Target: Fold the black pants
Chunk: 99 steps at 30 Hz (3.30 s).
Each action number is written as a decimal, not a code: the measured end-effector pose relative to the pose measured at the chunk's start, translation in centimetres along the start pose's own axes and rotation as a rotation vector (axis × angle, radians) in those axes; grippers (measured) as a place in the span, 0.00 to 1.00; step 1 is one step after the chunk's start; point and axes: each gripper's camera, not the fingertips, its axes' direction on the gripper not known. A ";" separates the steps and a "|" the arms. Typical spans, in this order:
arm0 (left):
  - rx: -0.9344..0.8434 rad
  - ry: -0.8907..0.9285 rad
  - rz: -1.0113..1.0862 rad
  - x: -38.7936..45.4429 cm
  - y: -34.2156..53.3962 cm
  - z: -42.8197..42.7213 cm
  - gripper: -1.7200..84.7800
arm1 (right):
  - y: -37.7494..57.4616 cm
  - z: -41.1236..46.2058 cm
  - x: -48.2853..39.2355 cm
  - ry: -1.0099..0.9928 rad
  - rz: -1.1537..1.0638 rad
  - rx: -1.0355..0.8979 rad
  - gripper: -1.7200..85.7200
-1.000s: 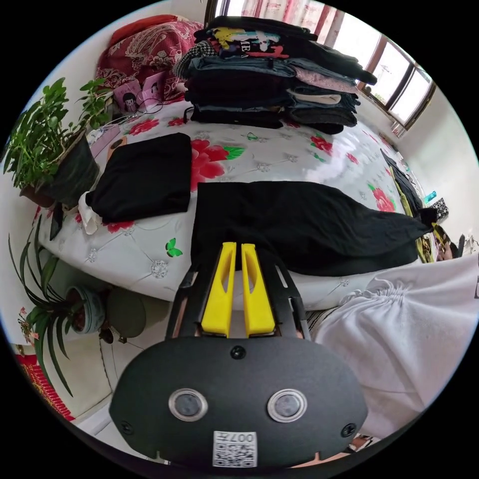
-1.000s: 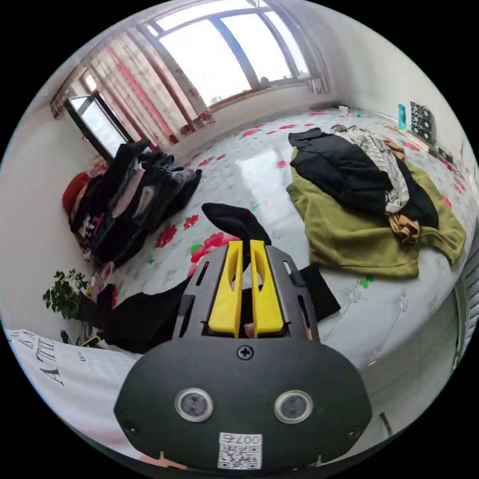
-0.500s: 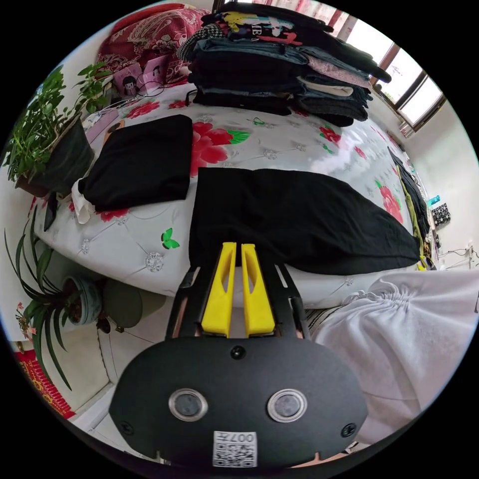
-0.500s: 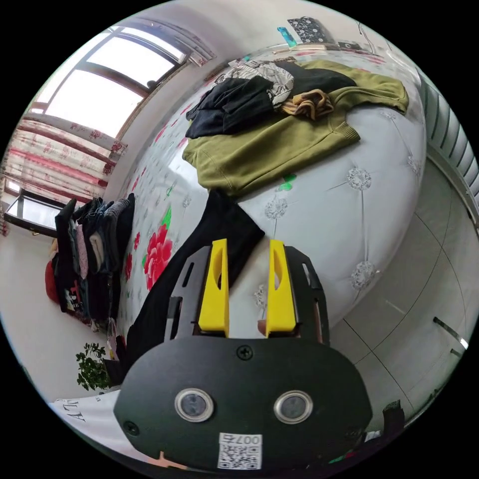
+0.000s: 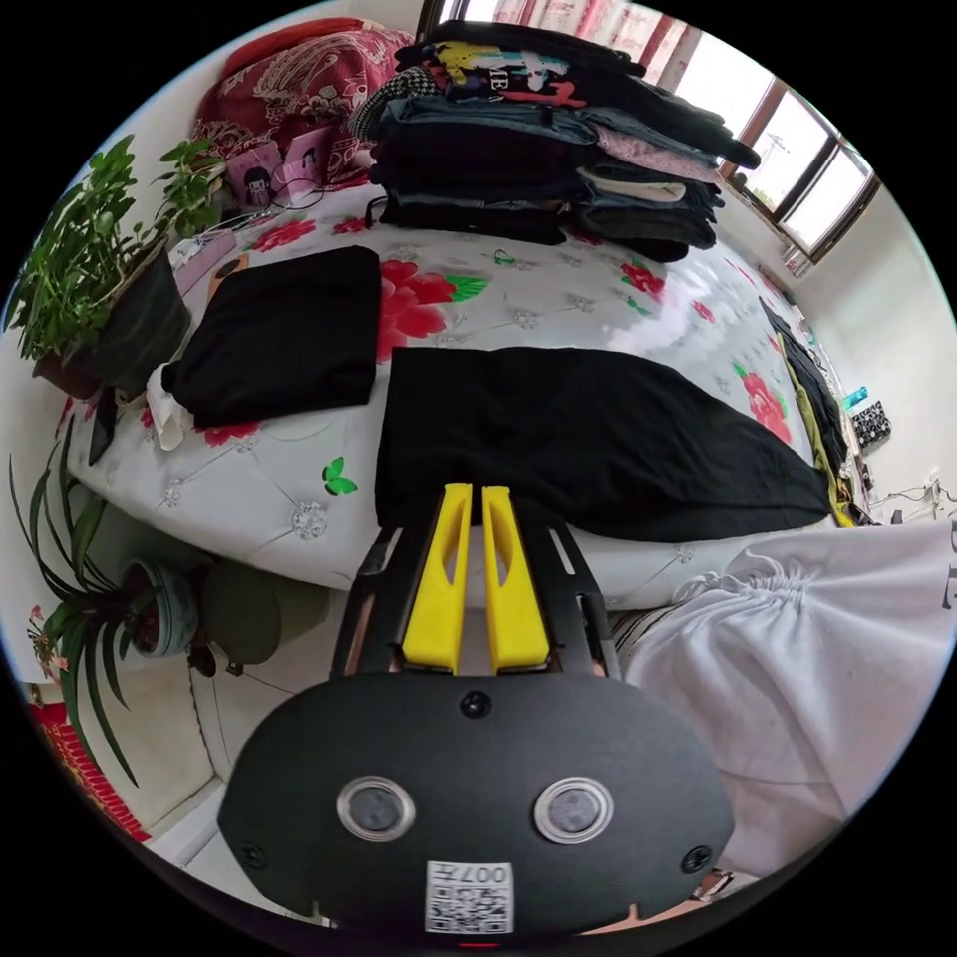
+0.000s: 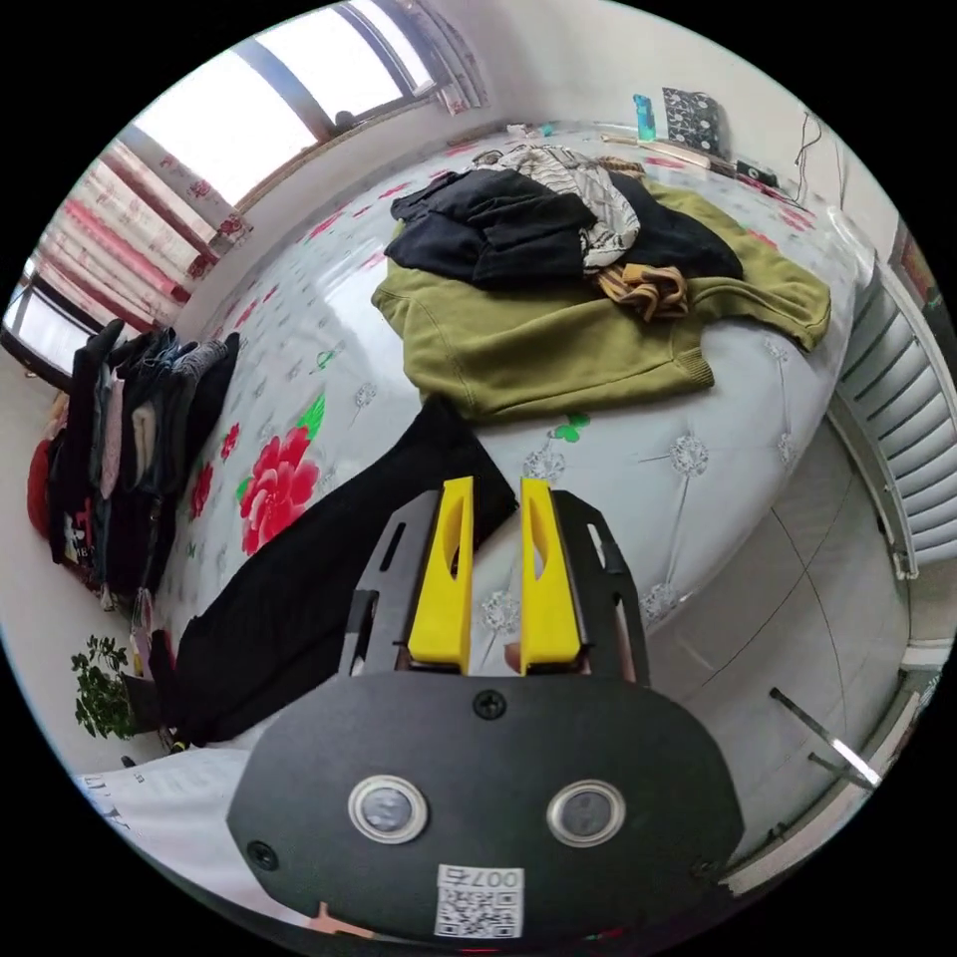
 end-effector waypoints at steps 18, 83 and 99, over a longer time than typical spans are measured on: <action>0.125 0.194 -0.047 -4.1 -2.0 -2.9 0.01 | 14.8 11.5 -32.4 -0.205 -1.444 -0.446 0.09; 0.366 0.423 -0.156 -5.7 -5.1 -2.6 0.09 | 11.4 8.9 -25.7 -0.788 -0.864 -0.469 0.06; -0.091 0.810 0.702 22.0 -12.5 5.9 0.11 | 6.3 5.2 -6.9 -0.601 -0.201 -0.181 0.11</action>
